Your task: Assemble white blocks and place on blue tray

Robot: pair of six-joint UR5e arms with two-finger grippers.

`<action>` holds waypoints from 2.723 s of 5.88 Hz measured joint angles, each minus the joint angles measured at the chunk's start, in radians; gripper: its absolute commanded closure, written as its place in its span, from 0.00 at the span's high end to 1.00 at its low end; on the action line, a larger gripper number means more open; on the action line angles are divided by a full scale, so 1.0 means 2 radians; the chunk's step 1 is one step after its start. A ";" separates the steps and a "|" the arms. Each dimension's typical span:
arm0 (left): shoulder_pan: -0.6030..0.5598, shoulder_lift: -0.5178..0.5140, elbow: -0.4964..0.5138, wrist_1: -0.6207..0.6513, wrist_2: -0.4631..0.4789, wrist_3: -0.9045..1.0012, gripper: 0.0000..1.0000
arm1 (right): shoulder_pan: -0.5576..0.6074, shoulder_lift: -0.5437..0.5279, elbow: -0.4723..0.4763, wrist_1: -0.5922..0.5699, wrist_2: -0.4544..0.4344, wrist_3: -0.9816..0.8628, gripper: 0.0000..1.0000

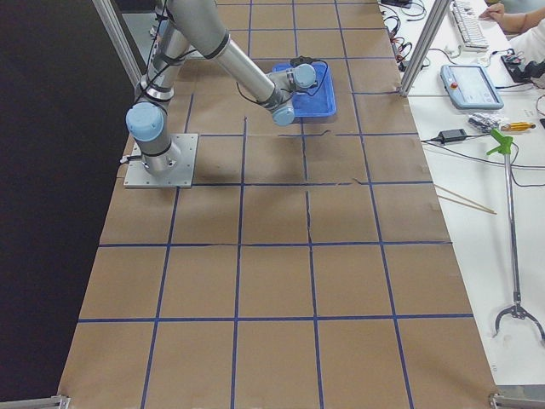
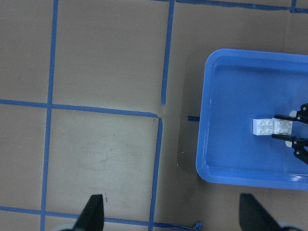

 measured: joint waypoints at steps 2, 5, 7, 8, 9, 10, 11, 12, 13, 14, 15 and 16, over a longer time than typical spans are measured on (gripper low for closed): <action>0.000 0.000 0.000 0.000 0.000 0.000 0.99 | 0.000 0.000 0.000 0.002 -0.001 0.000 0.31; 0.001 0.000 0.000 0.000 0.000 0.000 0.99 | 0.001 0.000 0.000 0.003 -0.002 0.000 0.31; 0.002 0.000 0.000 0.000 0.000 0.000 0.99 | 0.001 0.000 0.000 0.003 -0.001 0.000 0.31; 0.002 0.000 0.000 0.000 0.000 0.000 0.99 | 0.001 0.000 0.000 0.003 -0.001 0.000 0.32; 0.002 0.000 0.000 0.000 0.000 0.000 0.99 | 0.001 0.000 0.000 0.003 -0.001 0.000 0.32; 0.002 0.000 0.000 0.000 0.000 0.000 0.99 | 0.002 0.000 0.000 0.003 -0.001 0.000 0.32; 0.002 0.000 0.000 0.000 0.000 0.000 0.99 | 0.002 0.000 0.000 0.003 -0.001 -0.001 0.32; 0.002 0.000 0.000 0.000 0.000 0.000 0.99 | 0.002 0.000 0.000 0.004 -0.001 -0.001 0.33; 0.002 0.000 0.000 0.000 0.000 0.000 0.99 | 0.002 0.000 0.000 0.004 -0.001 -0.001 0.33; 0.002 0.000 0.000 0.000 0.000 0.000 0.99 | 0.002 0.000 0.000 0.004 -0.001 -0.001 0.33; 0.002 0.000 0.000 0.000 0.000 0.000 0.99 | 0.003 0.000 0.000 0.004 -0.001 -0.001 0.33; 0.002 0.000 0.000 0.000 0.000 0.000 0.99 | 0.004 0.000 0.000 0.004 -0.001 -0.001 0.33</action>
